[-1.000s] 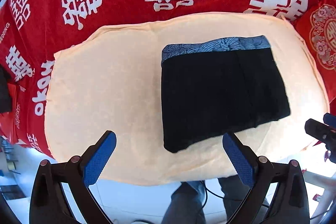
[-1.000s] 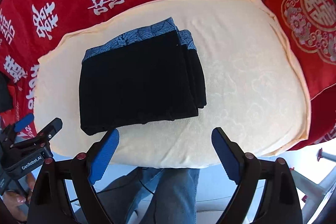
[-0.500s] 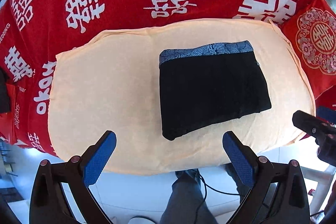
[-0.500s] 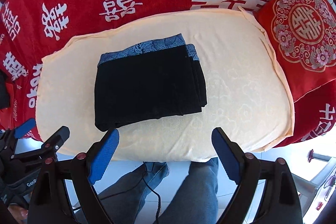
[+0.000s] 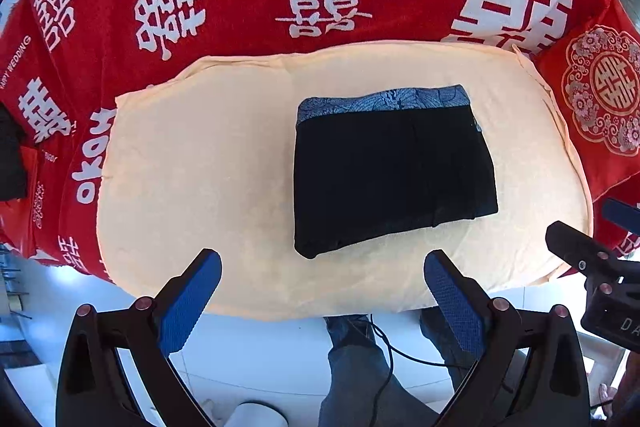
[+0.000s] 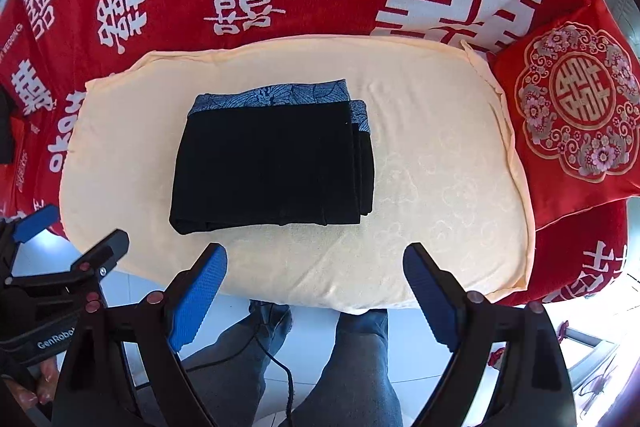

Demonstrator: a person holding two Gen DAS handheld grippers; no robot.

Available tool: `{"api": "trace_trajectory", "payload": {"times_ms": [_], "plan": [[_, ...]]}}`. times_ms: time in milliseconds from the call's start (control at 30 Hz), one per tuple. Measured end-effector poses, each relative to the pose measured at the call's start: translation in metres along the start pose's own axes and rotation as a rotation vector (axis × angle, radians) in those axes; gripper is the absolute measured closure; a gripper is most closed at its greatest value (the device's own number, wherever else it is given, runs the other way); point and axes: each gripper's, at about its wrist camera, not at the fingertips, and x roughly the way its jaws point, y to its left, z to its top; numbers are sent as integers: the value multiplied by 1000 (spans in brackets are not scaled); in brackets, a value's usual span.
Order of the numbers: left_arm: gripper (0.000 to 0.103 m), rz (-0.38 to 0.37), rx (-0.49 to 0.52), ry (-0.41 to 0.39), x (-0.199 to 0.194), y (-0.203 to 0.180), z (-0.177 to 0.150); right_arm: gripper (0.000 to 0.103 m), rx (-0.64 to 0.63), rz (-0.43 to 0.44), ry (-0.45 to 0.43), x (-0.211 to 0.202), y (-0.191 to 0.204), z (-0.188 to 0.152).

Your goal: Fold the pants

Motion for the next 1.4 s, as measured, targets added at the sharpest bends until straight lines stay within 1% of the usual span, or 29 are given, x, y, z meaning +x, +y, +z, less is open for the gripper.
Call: {"api": "trace_trajectory", "payload": {"times_ms": [233, 433, 800, 1200, 1400], "plan": [[2, 14, 3, 5, -4, -5, -2, 11, -5, 17, -10, -2, -4, 6], [2, 17, 0, -3, -7, -7, -3, 11, -30, 14, -2, -1, -1, 6], [2, 19, -2, -18, -11, -7, -3, 11, -38, 10, 3, -1, -1, 8], [2, 37, 22, -34, -15, -13, -1, 11, -9, 3, -6, -5, -3, 1], [2, 38, 21, -34, -15, -12, -1, 11, -12, 2, -6, -5, -3, 2]]}}
